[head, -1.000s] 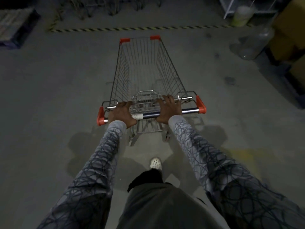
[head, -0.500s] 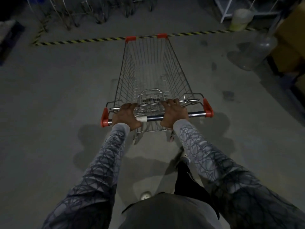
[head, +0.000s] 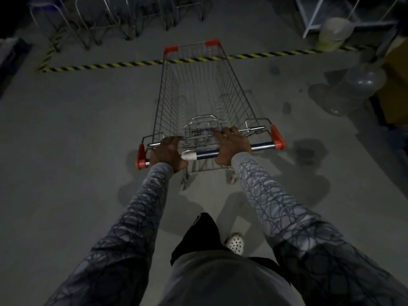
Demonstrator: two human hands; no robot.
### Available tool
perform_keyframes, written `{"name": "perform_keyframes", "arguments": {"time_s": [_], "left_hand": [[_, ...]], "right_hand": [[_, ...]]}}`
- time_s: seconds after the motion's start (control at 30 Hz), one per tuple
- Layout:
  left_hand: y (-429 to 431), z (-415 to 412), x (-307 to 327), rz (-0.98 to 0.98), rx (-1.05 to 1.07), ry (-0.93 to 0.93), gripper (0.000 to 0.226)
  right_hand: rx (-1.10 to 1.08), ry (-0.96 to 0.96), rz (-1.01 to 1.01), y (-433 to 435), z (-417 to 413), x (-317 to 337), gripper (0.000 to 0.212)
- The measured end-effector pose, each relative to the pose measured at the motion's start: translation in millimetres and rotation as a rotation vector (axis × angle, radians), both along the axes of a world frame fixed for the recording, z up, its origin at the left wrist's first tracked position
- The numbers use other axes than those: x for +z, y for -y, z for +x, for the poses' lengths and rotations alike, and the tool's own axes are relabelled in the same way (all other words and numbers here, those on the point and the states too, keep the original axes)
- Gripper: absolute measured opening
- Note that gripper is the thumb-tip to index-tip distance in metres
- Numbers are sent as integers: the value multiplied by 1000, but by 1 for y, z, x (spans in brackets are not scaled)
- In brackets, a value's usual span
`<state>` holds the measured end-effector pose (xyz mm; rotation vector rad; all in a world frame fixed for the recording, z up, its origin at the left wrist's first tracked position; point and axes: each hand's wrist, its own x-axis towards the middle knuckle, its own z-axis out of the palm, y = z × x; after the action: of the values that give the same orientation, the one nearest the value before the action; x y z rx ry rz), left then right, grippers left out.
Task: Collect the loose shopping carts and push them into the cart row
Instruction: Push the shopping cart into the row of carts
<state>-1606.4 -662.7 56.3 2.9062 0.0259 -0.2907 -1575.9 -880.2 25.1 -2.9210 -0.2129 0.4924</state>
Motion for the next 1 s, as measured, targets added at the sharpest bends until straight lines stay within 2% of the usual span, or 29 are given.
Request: {"name": "perform_keyframes", "arguments": {"time_s": [0.27, 0.53, 0.73, 0.83, 1.0], "left_hand": [[80, 170, 0, 14, -1, 63, 73], [147, 371, -9, -17, -44, 94, 80], [200, 496, -10, -84, -17, 3, 80], [228, 561, -11, -58, -40, -33, 83], [269, 687, -27, 40, -54, -21, 89]], "right_hand": [[-6, 13, 0, 74, 172, 3, 96], [-60, -55, -14, 149, 365, 12, 101], [-31, -97, -41, 201, 486, 19, 105], [21, -155, -28, 229, 557, 19, 109], [67, -117, -36, 273, 678, 13, 105]]}}
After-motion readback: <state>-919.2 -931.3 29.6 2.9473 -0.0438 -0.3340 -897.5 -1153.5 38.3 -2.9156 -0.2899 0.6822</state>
